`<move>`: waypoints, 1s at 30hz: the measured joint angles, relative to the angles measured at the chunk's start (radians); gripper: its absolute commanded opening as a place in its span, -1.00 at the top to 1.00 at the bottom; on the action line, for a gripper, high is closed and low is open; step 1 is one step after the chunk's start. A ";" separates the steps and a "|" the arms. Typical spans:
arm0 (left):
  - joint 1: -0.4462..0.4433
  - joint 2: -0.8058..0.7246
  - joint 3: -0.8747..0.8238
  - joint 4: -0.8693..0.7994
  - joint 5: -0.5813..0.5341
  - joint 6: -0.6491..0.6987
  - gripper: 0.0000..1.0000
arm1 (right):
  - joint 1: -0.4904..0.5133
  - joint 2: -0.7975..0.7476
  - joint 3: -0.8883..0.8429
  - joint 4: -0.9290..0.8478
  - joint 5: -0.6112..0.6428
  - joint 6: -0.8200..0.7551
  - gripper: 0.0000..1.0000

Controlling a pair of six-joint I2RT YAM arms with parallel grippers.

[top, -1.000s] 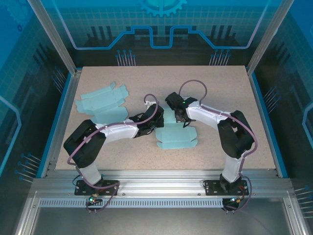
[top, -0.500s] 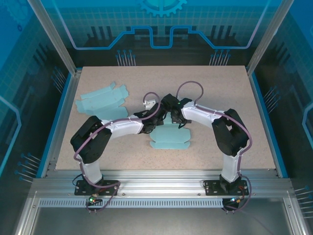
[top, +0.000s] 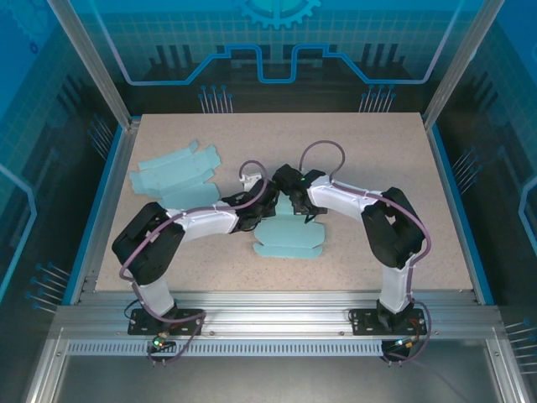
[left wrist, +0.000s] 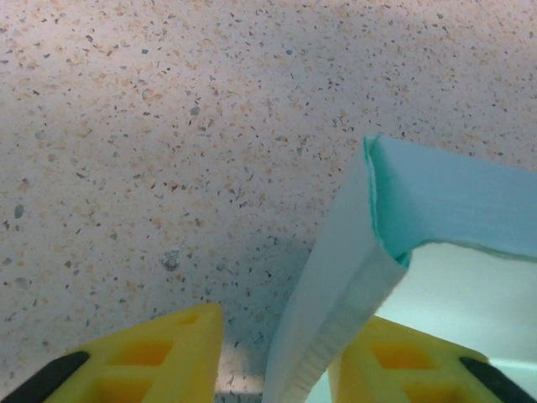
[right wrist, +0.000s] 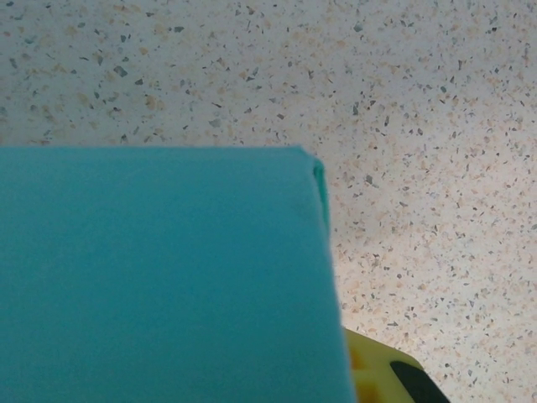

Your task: Fold the paper box

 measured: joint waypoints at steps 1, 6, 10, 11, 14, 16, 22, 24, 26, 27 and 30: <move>0.000 -0.013 -0.007 0.001 0.006 0.001 0.16 | 0.000 0.003 0.004 -0.005 0.000 -0.002 0.86; 0.006 -0.106 -0.034 0.012 0.037 0.009 -0.06 | -0.003 0.014 0.015 -0.041 -0.004 -0.029 0.88; 0.011 -0.188 -0.052 0.019 0.058 0.027 -0.08 | -0.014 0.025 0.033 -0.084 -0.020 -0.070 0.90; 0.012 -0.204 -0.053 0.021 0.060 0.031 -0.08 | -0.017 0.029 0.039 -0.096 -0.024 -0.082 0.90; 0.012 -0.222 -0.053 0.021 0.071 0.048 -0.09 | -0.028 0.041 0.053 -0.122 -0.036 -0.110 0.90; 0.012 -0.221 -0.057 0.020 0.089 0.059 -0.09 | -0.033 0.046 0.057 -0.132 -0.046 -0.125 0.90; 0.004 -0.199 -0.083 0.006 0.154 0.064 -0.08 | -0.036 0.050 0.062 -0.144 -0.055 -0.147 0.91; -0.003 -0.167 -0.082 0.004 0.166 0.064 -0.09 | -0.036 0.050 0.063 -0.146 -0.059 -0.150 0.91; -0.010 -0.121 -0.082 -0.002 0.175 0.064 -0.06 | -0.036 0.051 0.063 -0.148 -0.066 -0.151 0.91; -0.011 -0.101 -0.081 -0.005 0.175 0.064 -0.04 | -0.036 0.051 0.063 -0.148 -0.069 -0.153 0.91; -0.017 -0.051 -0.071 -0.012 0.175 0.064 0.05 | -0.036 0.050 0.063 -0.146 -0.077 -0.155 0.92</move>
